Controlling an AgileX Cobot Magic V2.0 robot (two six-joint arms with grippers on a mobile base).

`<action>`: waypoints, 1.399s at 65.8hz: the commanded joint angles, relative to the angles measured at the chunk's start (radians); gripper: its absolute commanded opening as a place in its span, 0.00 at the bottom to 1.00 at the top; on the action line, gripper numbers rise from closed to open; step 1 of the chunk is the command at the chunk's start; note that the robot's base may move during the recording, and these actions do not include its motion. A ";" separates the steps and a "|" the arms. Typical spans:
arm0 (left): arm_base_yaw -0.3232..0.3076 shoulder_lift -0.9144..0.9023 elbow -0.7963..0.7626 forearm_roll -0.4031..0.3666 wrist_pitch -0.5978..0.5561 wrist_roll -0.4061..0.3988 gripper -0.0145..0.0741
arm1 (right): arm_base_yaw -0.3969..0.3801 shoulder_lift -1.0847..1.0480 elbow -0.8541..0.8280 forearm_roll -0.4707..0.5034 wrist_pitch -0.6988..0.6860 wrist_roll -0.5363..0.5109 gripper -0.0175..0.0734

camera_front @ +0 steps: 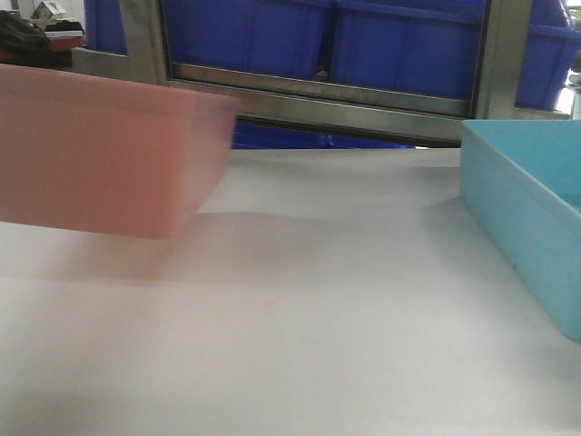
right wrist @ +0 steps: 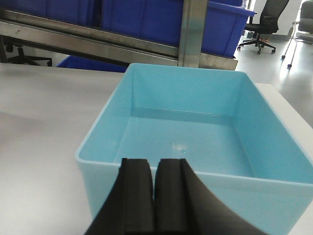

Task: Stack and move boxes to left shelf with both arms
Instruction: 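Grip the pink bin wall with the left gripper and lift it, then set the pink bin down in front of the robot, release, withdraw left gripper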

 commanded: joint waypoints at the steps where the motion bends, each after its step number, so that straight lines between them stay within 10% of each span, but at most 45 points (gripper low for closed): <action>1: -0.074 -0.053 -0.037 -0.074 -0.073 -0.056 0.16 | -0.006 -0.009 -0.019 -0.003 -0.093 -0.004 0.25; 43: -0.386 0.214 -0.037 -0.067 -0.248 -0.265 0.16 | -0.006 -0.009 -0.019 -0.003 -0.099 -0.004 0.25; 92: -0.393 0.273 -0.037 -0.099 -0.248 -0.322 0.17 | -0.006 -0.009 -0.019 -0.003 -0.099 -0.004 0.25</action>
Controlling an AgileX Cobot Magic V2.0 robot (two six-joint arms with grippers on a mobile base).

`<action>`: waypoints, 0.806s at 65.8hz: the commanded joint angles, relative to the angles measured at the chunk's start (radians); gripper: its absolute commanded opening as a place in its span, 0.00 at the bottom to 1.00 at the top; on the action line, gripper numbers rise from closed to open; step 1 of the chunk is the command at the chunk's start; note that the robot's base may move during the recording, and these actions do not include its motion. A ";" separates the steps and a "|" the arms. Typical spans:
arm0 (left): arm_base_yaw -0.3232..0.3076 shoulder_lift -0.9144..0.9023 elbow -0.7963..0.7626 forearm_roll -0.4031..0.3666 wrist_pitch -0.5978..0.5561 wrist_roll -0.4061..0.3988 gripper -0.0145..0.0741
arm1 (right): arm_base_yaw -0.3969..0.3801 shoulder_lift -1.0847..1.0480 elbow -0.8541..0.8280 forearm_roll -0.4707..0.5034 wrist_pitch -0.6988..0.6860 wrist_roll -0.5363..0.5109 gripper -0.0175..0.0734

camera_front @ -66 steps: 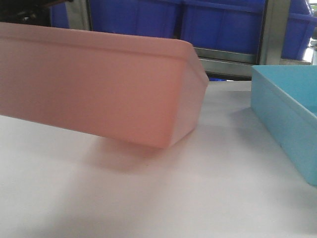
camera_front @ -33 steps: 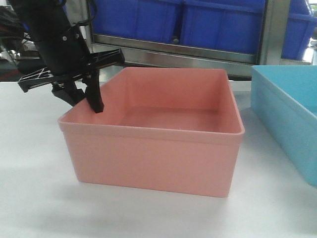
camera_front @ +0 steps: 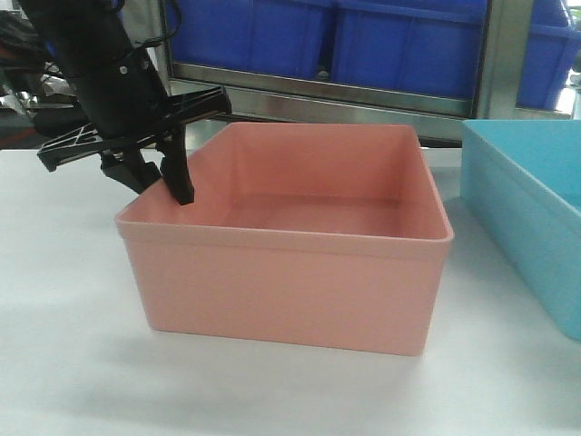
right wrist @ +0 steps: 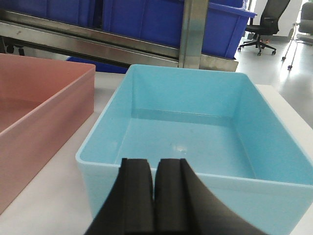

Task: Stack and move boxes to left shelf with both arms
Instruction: 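Set the pink bin down in front of the robot, release, withdraw left gripper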

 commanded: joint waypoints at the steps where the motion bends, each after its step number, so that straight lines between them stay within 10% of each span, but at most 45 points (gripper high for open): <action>1: -0.007 -0.039 -0.027 -0.044 -0.013 0.000 0.17 | -0.006 -0.009 -0.019 -0.003 -0.094 -0.004 0.25; 32: 0.000 -0.138 -0.029 -0.072 0.012 0.152 0.66 | -0.006 -0.009 -0.019 -0.003 -0.094 -0.004 0.25; 53: 0.002 -0.356 0.019 0.030 0.170 0.422 0.68 | -0.006 -0.009 -0.019 -0.003 -0.101 -0.004 0.25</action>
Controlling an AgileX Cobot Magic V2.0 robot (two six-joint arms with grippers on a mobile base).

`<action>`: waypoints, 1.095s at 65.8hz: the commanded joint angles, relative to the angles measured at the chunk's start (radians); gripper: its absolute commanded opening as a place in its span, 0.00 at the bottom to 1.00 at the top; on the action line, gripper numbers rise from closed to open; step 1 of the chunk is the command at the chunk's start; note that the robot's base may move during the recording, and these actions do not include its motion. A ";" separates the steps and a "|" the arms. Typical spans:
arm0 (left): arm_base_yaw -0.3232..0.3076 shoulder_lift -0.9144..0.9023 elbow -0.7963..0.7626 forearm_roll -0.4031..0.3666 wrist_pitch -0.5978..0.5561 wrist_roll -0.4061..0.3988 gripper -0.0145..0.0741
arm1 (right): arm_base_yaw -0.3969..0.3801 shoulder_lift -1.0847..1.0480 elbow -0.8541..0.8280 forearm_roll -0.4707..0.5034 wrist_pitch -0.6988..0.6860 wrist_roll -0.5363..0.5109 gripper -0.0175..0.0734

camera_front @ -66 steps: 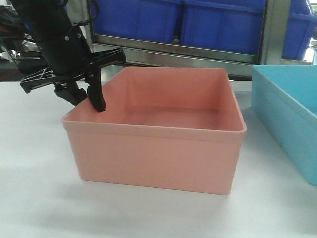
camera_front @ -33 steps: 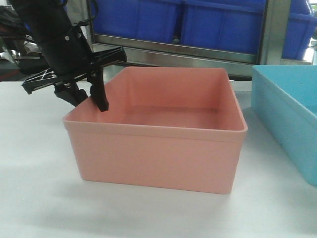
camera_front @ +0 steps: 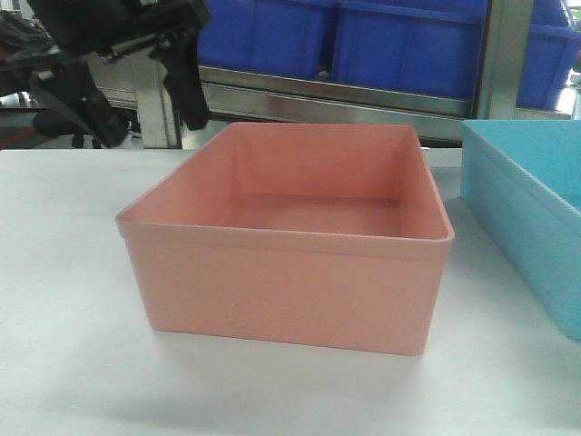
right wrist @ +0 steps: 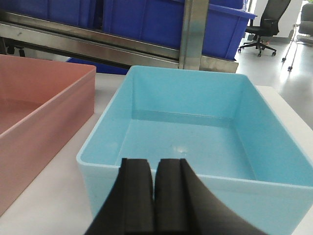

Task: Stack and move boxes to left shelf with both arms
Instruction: 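Set the pink bin down in front of the robot, release, withdraw left gripper, then grip the light-blue bin wall with the right gripper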

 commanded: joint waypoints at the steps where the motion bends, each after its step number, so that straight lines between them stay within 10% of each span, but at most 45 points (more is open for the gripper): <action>1: 0.002 -0.126 0.012 0.031 0.000 0.060 0.68 | -0.006 -0.009 -0.019 -0.003 -0.097 -0.004 0.25; 12: 0.007 -0.339 0.204 0.120 -0.107 0.069 0.62 | -0.006 -0.009 -0.019 -0.003 -0.120 -0.004 0.25; 36: 0.007 -0.802 0.660 0.140 -0.464 0.067 0.15 | -0.006 -0.009 -0.082 0.005 -0.117 -0.004 0.25; 72: 0.007 -0.913 0.795 0.147 -0.632 0.067 0.16 | -0.006 0.727 -0.792 0.005 0.350 -0.005 0.32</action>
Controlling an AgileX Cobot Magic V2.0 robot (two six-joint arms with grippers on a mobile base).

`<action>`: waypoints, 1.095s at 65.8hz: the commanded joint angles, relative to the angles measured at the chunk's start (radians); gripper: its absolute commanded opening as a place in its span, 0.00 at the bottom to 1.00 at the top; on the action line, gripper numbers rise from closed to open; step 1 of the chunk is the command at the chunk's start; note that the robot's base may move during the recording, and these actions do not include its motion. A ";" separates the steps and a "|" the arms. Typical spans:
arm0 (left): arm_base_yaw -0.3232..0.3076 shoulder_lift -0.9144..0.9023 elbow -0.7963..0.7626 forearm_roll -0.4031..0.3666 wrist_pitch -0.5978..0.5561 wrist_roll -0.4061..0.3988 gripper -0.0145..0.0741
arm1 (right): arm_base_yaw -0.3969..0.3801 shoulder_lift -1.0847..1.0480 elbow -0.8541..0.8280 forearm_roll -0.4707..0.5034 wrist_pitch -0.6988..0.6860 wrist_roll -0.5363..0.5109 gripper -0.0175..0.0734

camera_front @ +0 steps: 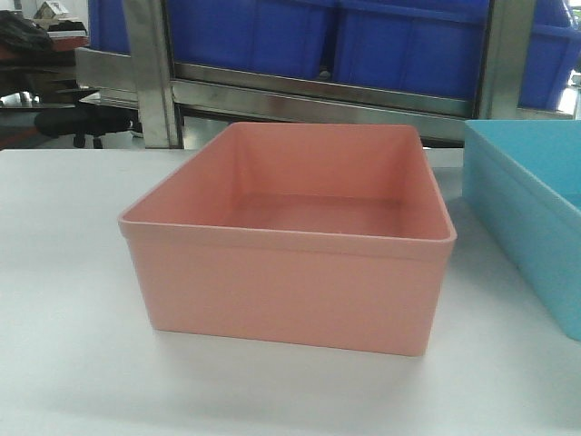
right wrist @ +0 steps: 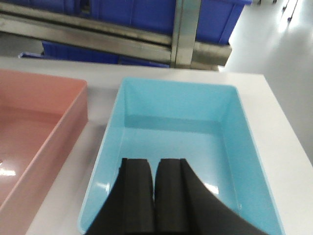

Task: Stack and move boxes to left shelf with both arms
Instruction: 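Grip the light-blue bin wall with the right gripper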

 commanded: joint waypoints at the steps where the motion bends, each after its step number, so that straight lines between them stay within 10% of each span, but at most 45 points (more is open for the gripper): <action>1: 0.003 -0.006 -0.026 0.000 -0.085 0.005 0.16 | -0.006 0.160 -0.137 -0.003 0.016 -0.005 0.33; 19: 0.003 -0.006 -0.026 0.000 -0.087 0.005 0.16 | -0.007 0.523 -0.431 -0.093 0.218 -0.005 0.84; 42: 0.003 -0.006 -0.026 0.000 -0.087 0.005 0.16 | -0.228 0.788 -0.766 -0.122 0.552 -0.110 0.84; 72: 0.003 -0.006 -0.026 0.000 -0.078 0.005 0.16 | -0.379 1.070 -0.796 0.089 0.305 -0.392 0.84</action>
